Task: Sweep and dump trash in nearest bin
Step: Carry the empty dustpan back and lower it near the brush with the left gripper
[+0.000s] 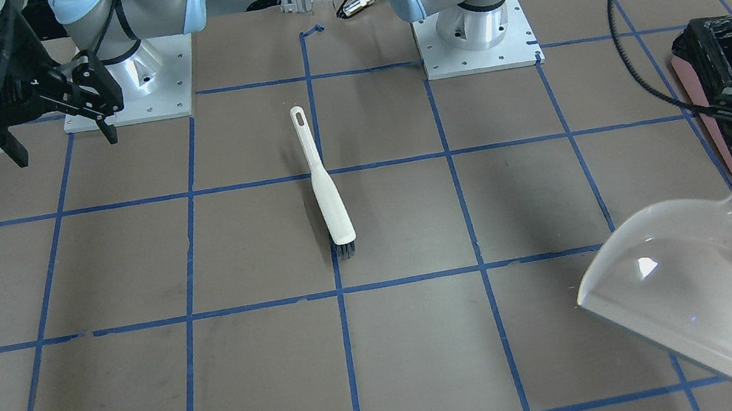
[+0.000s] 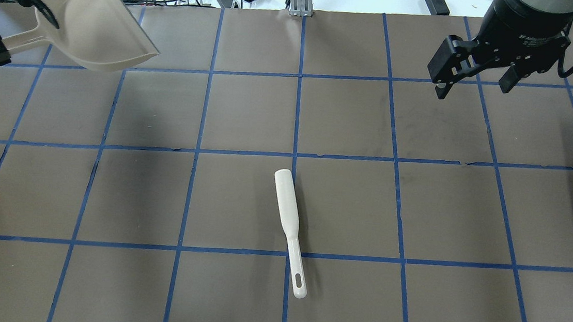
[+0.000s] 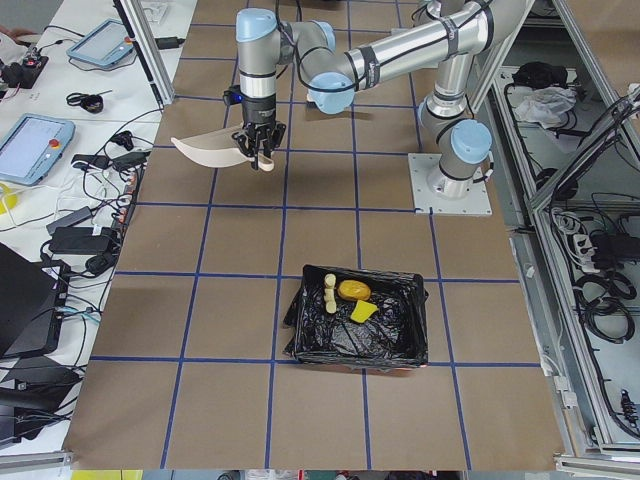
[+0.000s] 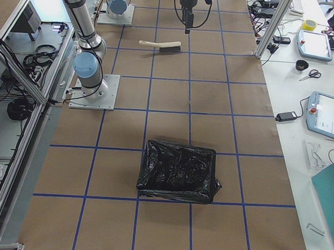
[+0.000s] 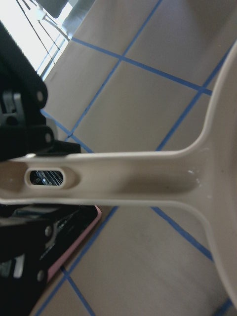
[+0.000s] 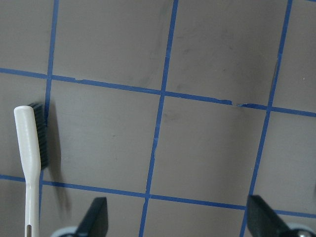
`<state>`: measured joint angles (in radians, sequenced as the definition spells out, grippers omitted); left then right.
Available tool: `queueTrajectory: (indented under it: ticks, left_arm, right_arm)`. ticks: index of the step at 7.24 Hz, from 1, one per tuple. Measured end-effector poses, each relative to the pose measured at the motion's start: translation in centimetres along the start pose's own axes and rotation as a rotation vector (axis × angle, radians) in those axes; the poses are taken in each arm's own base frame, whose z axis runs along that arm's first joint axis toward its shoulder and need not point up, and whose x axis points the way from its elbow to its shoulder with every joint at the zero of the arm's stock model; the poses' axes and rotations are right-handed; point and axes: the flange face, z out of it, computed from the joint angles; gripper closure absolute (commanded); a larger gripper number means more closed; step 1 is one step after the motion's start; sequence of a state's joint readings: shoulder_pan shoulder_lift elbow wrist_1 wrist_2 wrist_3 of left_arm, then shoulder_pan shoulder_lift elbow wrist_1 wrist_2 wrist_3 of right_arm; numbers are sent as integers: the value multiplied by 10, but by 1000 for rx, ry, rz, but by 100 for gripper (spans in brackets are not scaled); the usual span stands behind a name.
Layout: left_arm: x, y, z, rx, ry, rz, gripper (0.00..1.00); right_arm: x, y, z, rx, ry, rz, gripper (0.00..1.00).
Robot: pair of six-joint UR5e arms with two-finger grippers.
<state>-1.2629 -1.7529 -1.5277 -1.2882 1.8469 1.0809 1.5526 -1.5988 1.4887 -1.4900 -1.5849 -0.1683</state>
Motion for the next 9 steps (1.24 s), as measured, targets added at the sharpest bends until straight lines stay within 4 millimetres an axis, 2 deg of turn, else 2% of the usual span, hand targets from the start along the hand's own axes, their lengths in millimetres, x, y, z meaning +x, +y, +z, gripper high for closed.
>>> queueTrajectory:
  ticks: [2, 4, 6, 9]
  left_arm:
    - [61, -61, -11, 38, 96, -206, 100]
    - [131, -119, -16, 37, 200, -325, 100]
    - [177, -159, -5, 37, 324, -377, 100]
    - [235, -207, 20, -35, 390, -371, 100]
  right_arm:
    - [-1, 0, -2, 9, 1, -3, 0]
    - [-1, 0, -1, 9, 1, -4, 0]
    - [-1, 0, -1, 9, 0, -5, 0]
    - [-1, 0, -2, 10, 1, -5, 0]
